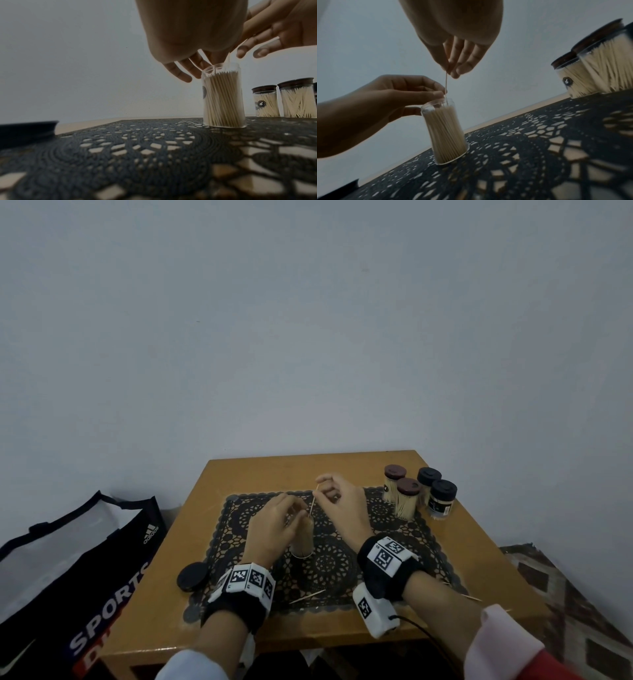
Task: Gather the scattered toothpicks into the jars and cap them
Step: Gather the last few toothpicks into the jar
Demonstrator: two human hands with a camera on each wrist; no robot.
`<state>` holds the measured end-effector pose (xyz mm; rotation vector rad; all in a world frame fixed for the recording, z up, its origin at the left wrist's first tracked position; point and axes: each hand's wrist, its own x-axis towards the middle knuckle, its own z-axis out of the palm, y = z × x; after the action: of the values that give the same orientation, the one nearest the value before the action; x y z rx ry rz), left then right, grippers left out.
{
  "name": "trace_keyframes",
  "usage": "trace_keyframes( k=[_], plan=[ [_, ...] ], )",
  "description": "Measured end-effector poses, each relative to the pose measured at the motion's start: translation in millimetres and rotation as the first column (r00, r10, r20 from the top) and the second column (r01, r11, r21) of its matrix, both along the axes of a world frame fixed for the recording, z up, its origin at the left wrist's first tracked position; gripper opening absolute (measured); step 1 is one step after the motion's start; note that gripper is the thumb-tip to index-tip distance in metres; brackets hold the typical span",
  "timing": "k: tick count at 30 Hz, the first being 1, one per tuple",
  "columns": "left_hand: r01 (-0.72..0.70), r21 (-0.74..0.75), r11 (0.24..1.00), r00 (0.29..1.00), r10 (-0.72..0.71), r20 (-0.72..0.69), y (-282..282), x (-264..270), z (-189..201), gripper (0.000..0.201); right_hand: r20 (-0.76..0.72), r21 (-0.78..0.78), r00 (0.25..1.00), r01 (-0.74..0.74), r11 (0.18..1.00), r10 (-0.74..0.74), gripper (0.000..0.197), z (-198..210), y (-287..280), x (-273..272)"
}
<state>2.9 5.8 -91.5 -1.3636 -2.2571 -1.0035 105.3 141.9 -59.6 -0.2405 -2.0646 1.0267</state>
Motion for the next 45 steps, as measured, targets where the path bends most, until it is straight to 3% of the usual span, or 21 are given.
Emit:
trace_keyframes(
  k=[3, 7, 13, 18, 20, 21, 23, 24, 28, 32, 34, 39, 42, 45],
  plan=[
    [-0.001, 0.005, 1.0, 1.0, 0.001, 0.013, 0.7, -1.0, -0.5, 0.009, 0.105, 0.038, 0.993, -0.056, 0.998, 0.051, 0.007, -2.9, 0.8, -1.8],
    [0.029, 0.028, 0.999, 0.999, -0.03, 0.042, 0.4, -1.0, -1.2, 0.009, 0.305, 0.241, 0.948, -0.167, 0.956, 0.089, 0.01, -8.4, 3.6, 1.8],
    [0.044, 0.02, 0.999, 0.994, -0.046, 0.096, 2.2, -3.6, -2.7, 0.011, 0.456, 0.215, 0.878, -0.27, 0.938, 0.148, 0.02, -11.2, 15.8, 8.2],
    [0.012, 0.004, 1.0, 0.994, -0.012, 0.105, 2.4, -4.7, -3.5, 0.012, 0.193, 0.237, 0.957, -0.259, 0.936, 0.216, 0.007, -11.7, 8.9, 19.5],
    [0.013, 0.007, 1.0, 0.993, -0.014, 0.116, 1.5, -3.8, -3.1, 0.016, 0.352, 0.198, 0.865, -0.441, 0.875, 0.357, 0.004, -6.7, 5.8, 23.7],
    [0.015, 0.012, 1.0, 0.992, -0.016, 0.123, 0.8, -2.8, -2.6, 0.017, 0.5, 0.179, 0.762, -0.557, 0.811, 0.413, 0.008, -5.2, 2.7, 25.2],
    [0.011, 0.026, 1.0, 0.992, -0.015, 0.129, -0.1, -1.5, -2.3, 0.02, 0.716, 0.184, 0.564, -0.72, 0.669, 0.411, 0.016, -8.0, -4.5, 26.3],
    [0.008, 0.028, 1.0, 0.992, -0.012, 0.126, -0.1, -1.5, -2.5, 0.02, 0.76, 0.213, 0.527, -0.754, 0.621, 0.38, 0.019, -11.2, -8.6, 26.4],
    [-0.002, 0.043, 0.999, 0.993, -0.003, 0.121, 1.4, -2.3, -3.9, 0.014, 0.785, 0.293, 0.534, -0.767, 0.571, 0.314, 0.013, -16.8, -19.9, 26.3],
    [-0.034, 0.057, 0.998, 0.99, 0.026, 0.139, 0.9, -2.5, -4.0, 0.016, 0.834, 0.266, 0.483, -0.775, 0.573, 0.266, 0.008, -12.4, -18.9, 27.4],
    [-0.041, 0.047, 0.998, 0.99, 0.035, 0.136, 0.4, -1.6, -3.3, 0.016, 0.811, 0.216, 0.509, -0.718, 0.662, 0.288, 0.009, -6.3, -11.6, 26.6],
    [-0.035, 0.035, 0.999, 0.99, 0.03, 0.136, 1.0, -2.0, -3.2, 0.015, 0.457, 0.044, 0.81, -0.434, 0.9, 0.369, 0.026, 14.5, 9.9, 22.2],
    [-0.014, 0.051, 0.999, 0.989, 0.007, 0.149, 1.3, -4.2, -5.5, 0.015, 0.201, -0.151, 0.932, -0.275, 0.95, 0.302, 0.032, 22.4, 8.8, 14.1],
    [-0.005, 0.053, 0.999, 0.989, -0.003, 0.147, 2.4, -4.9, -6.4, 0.014, 0.114, -0.21, 0.969, -0.194, 0.958, 0.221, 0.027, 19.4, 3.1, 5.0]
  ],
)
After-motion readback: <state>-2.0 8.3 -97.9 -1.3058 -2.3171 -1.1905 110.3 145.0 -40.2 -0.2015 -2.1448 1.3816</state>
